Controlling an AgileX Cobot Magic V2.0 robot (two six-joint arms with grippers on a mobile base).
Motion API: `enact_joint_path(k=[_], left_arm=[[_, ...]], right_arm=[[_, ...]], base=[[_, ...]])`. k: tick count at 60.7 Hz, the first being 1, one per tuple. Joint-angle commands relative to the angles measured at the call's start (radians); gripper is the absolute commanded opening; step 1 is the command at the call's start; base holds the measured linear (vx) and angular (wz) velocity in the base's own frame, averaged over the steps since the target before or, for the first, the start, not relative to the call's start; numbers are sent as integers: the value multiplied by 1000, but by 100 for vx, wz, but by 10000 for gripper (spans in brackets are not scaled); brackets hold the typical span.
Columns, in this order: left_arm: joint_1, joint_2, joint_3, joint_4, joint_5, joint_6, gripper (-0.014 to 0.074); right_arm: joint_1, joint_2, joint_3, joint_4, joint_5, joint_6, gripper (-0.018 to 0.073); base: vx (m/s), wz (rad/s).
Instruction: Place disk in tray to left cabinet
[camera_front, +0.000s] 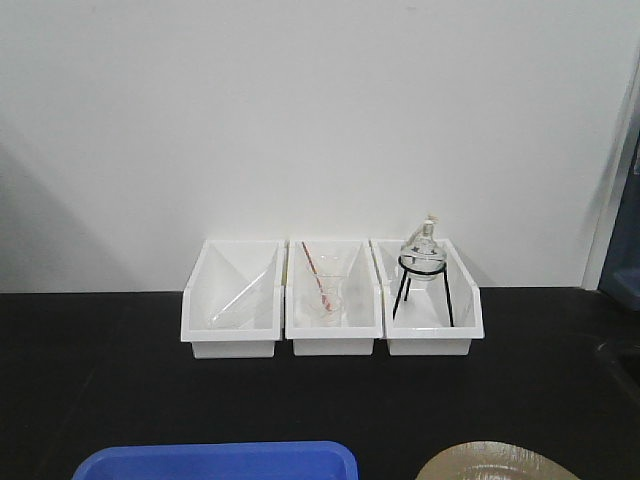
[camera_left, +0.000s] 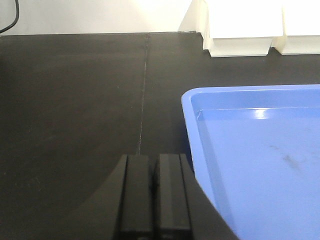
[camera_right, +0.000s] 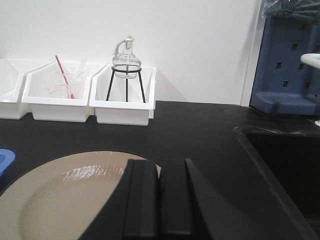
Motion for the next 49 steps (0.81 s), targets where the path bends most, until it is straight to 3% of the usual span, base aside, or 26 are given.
enact_joint_path(k=[1,30,43,49], left_arm=[[4,4,13,-3,-84,1,-6],[4,4,13,-3,-84,1,-6],[4,4,13,52,-100,100,-6],[4,4,13,52,-100,109,-6]], right_arm=[[-4,-9,19,-5,-81,0,37],[-4,-9,19,-5,-81,0,37],[-4,-9,19,-5,-81,0,37],[-4,-9,19,-5,-81,0,37]], base=[[0,0],[0,0],[0,0],[0,0]])
